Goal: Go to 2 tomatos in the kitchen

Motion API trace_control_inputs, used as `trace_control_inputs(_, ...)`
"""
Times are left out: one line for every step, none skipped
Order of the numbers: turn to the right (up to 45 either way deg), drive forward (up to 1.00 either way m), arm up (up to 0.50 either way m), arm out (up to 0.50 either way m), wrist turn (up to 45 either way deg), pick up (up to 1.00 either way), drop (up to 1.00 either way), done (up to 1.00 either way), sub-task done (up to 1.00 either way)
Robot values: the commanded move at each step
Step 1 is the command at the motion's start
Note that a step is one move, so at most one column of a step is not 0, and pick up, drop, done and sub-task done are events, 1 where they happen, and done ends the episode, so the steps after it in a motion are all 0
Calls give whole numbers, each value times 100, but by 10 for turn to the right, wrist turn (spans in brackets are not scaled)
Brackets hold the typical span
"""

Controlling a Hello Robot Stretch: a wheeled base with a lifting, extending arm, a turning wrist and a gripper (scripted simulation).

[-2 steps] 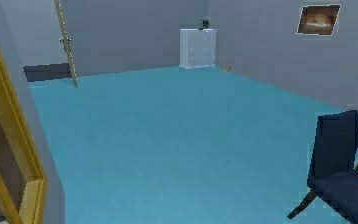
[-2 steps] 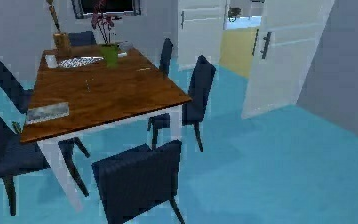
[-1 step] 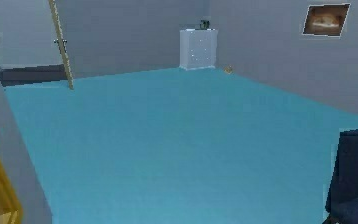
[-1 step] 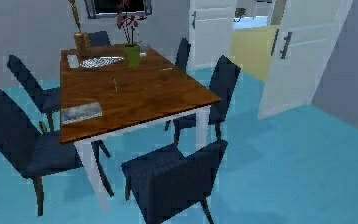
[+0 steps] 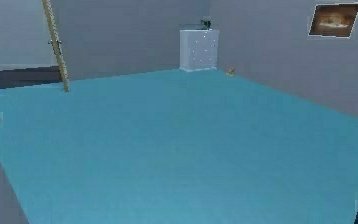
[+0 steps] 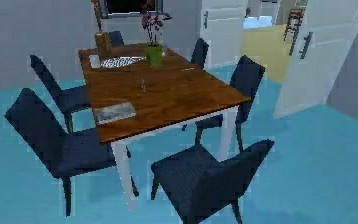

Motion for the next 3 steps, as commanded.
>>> trace_control_inputs(450, 0, 0, 0, 0, 0, 0, 0, 0)
trace_control_inputs(450, 0, 0, 0, 0, 0, 0, 0, 0)
trace_control_inputs(450, 0, 0, 0, 0, 0, 0, 0, 0)
